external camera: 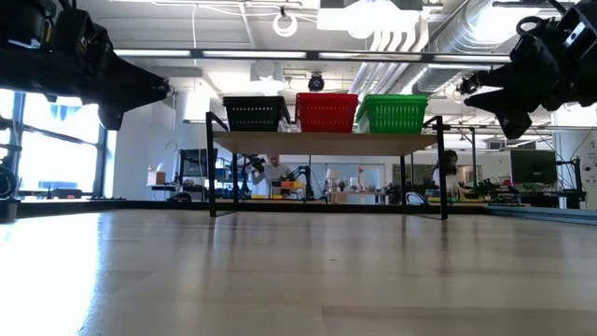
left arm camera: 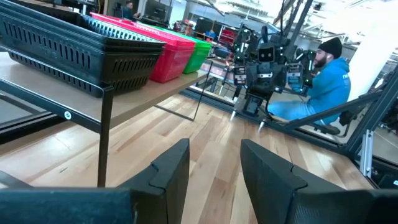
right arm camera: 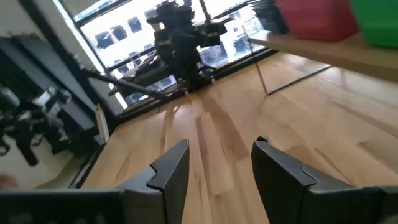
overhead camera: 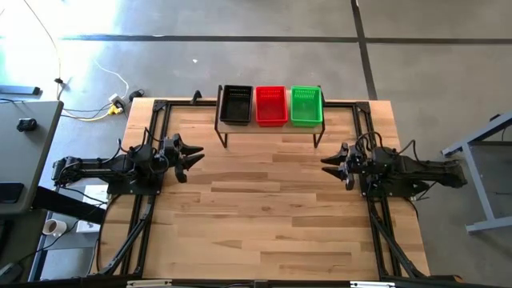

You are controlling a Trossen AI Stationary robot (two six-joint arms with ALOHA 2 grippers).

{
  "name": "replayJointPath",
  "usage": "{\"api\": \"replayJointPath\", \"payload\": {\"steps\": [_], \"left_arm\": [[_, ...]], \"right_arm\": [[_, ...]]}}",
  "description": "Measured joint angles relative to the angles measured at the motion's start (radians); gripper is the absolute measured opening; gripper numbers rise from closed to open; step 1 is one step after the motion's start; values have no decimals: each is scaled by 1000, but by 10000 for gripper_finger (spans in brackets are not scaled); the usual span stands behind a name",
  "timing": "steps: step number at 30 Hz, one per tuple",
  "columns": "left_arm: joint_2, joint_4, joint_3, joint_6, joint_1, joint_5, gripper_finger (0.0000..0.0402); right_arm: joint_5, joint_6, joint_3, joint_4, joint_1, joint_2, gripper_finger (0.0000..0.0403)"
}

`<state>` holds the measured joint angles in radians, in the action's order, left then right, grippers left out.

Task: Stack baskets on shelf by color
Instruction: Return to Home Position

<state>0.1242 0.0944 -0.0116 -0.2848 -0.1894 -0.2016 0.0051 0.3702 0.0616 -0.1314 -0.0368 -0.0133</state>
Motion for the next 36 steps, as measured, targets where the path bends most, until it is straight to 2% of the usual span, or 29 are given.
{"api": "replayJointPath", "payload": {"steps": [2,8,18,36], "left_arm": [[0,0,0,0,0,0,133],[0,0,0,0,0,0,133],[0,0,0,0,0,0,133],[0,0,0,0,0,0,133]], "right_arm": [[16,34,0,1,-4,-1,158],[18,-88,0,0,-10,-1,158],[18,-7,0,0,-10,-1,158],[18,-11,0,-1,-9,-1,158]]}}
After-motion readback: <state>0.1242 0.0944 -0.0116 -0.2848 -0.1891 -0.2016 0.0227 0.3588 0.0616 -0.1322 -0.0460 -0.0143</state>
